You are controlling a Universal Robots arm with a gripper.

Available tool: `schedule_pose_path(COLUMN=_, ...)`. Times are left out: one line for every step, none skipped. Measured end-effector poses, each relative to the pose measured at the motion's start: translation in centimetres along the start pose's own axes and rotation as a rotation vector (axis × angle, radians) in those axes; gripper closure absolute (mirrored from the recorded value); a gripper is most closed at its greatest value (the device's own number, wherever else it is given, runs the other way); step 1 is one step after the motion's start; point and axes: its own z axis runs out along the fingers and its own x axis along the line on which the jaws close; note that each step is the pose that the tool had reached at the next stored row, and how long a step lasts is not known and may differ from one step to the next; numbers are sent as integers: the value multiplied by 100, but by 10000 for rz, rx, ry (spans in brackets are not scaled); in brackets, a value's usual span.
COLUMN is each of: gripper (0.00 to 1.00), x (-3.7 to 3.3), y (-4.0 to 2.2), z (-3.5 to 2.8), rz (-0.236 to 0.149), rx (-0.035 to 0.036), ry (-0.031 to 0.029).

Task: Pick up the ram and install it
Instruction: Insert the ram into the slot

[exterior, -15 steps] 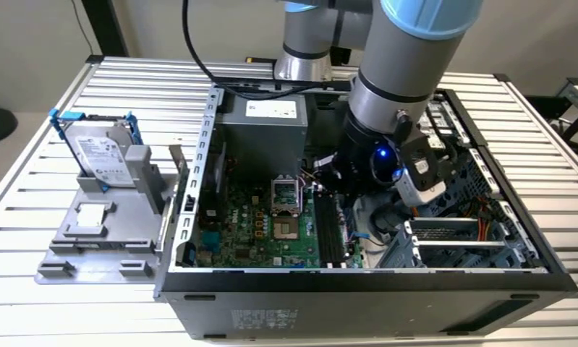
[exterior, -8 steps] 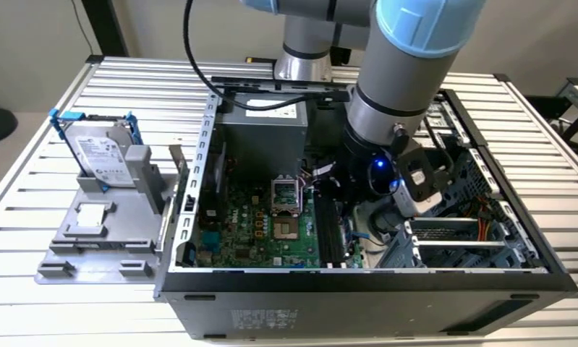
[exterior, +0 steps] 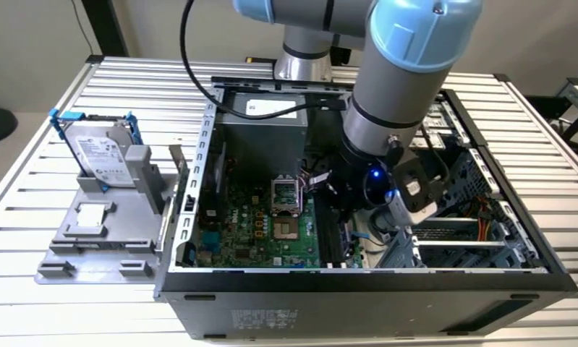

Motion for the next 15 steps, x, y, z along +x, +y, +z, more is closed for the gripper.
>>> schedule_pose_path(gripper=100, x=4, y=-2, z=11, rz=1, rx=-3, ry=-1)
schedule_pose_path(gripper=100, x=4, y=-2, z=28, rz=0, rx=-2, ry=1)
schedule_pose_path(gripper=100, x=2, y=-3, z=44, rz=0, rx=0, ry=6)
schedule_pose_path(gripper=100, x=-10, y=-3, z=53, rz=0, rx=0, ry=13)
schedule_pose_path(gripper=100, x=-31, y=-3, z=59, rz=2, rx=0, ry=26)
schedule_pose_path(gripper=100, x=-59, y=-4, z=62, rz=2, rx=1, ry=44)
schedule_pose_path(gripper=100, x=-88, y=-3, z=64, rz=3, rx=2, ry=70)
schedule_pose_path(gripper=100, x=-95, y=-3, z=65, rz=2, rx=3, ry=79)
schedule_pose_path(gripper=100, x=-94, y=-3, z=65, rz=3, rx=2, ry=79)
schedule_pose_path(gripper=100, x=-93, y=-3, z=65, rz=3, rx=3, ry=80)
schedule_pose_path(gripper=100, x=-92, y=-3, z=66, rz=3, rx=2, ry=80)
schedule_pose_path(gripper=100, x=-91, y=-2, z=67, rz=2, rx=0, ry=79)
schedule_pose_path(gripper=100, x=-89, y=-1, z=68, rz=3, rx=-2, ry=79)
schedule_pose_path(gripper=100, x=-88, y=1, z=70, rz=3, rx=-2, ry=79)
schedule_pose_path(gripper=100, x=-86, y=4, z=74, rz=2, rx=-2, ry=79)
